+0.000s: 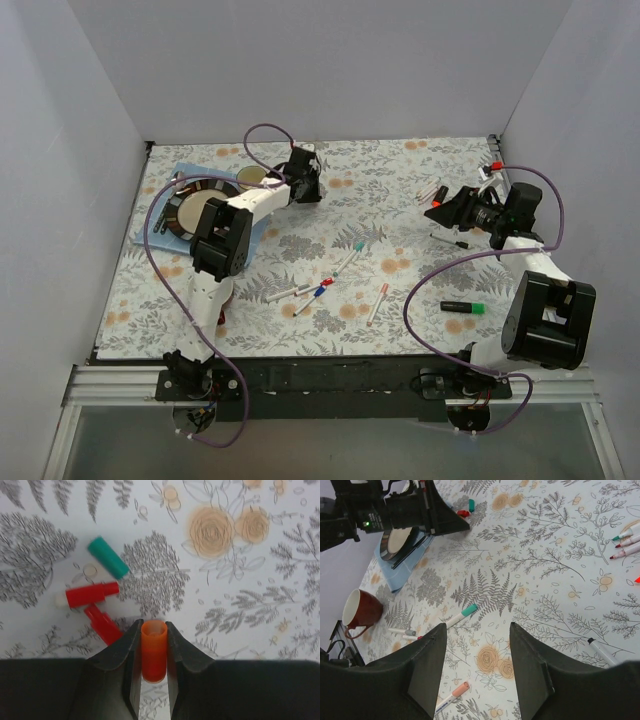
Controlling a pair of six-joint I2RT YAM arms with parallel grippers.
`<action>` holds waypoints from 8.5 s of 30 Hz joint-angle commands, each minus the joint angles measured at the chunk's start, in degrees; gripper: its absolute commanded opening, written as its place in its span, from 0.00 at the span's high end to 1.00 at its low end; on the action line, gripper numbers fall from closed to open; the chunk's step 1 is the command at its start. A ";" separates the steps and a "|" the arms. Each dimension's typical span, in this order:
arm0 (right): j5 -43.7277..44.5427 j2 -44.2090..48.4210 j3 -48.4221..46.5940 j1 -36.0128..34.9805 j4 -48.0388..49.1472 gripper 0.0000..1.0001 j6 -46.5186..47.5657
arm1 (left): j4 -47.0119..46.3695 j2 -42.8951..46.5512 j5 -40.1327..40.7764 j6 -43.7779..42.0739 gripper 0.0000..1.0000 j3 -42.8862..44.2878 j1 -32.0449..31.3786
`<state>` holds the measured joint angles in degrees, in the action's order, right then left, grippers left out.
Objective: Open the pen caps
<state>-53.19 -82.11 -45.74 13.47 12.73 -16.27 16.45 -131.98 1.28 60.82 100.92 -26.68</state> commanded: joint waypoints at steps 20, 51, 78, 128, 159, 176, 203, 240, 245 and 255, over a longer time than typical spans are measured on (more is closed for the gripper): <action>-8.33 3.18 3.37 -0.82 4.06 0.38 7.03 | 11.77 -0.31 6.02 -6.76 0.59 15.27 0.40; 41.58 -6.91 -20.14 -16.91 -44.88 0.38 69.69 | -17.92 77.21 -21.41 -9.31 0.09 -58.03 0.48; 46.42 -33.47 -40.84 -16.29 -64.85 0.53 73.05 | -16.80 78.90 -21.41 -9.23 0.06 -57.77 0.48; -27.67 0.27 -0.87 -14.00 -4.00 0.99 6.13 | -65.56 41.83 -12.80 21.09 0.12 -61.74 -25.61; -11.05 9.51 12.87 -10.49 19.26 0.99 -15.20 | -64.96 25.37 -6.73 20.40 1.00 -47.31 -31.24; -16.77 6.61 12.43 -13.30 20.67 0.72 -15.90 | -64.09 24.05 -15.44 22.15 1.00 -45.37 -30.28; 9.04 -2.71 -5.33 -4.34 11.29 0.99 -15.04 | -47.84 47.58 -24.05 21.28 1.00 -67.97 -31.95; 25.16 -32.33 -26.60 1.64 -13.96 0.56 -6.05 | -28.14 42.97 -20.36 10.64 1.00 -48.82 -0.92; 19.89 -29.17 -24.23 2.87 -13.35 0.56 -5.45 | -20.50 30.84 -12.21 6.25 1.00 -36.34 -0.83; 3.89 -20.99 -15.44 3.66 -3.51 0.54 -4.73 | -7.49 13.69 4.77 -3.51 0.98 -17.18 -0.83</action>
<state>-41.60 -107.22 -62.76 17.12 2.70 -20.80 2.68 -115.96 -3.31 62.39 78.22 -27.81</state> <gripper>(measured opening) 0.457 0.183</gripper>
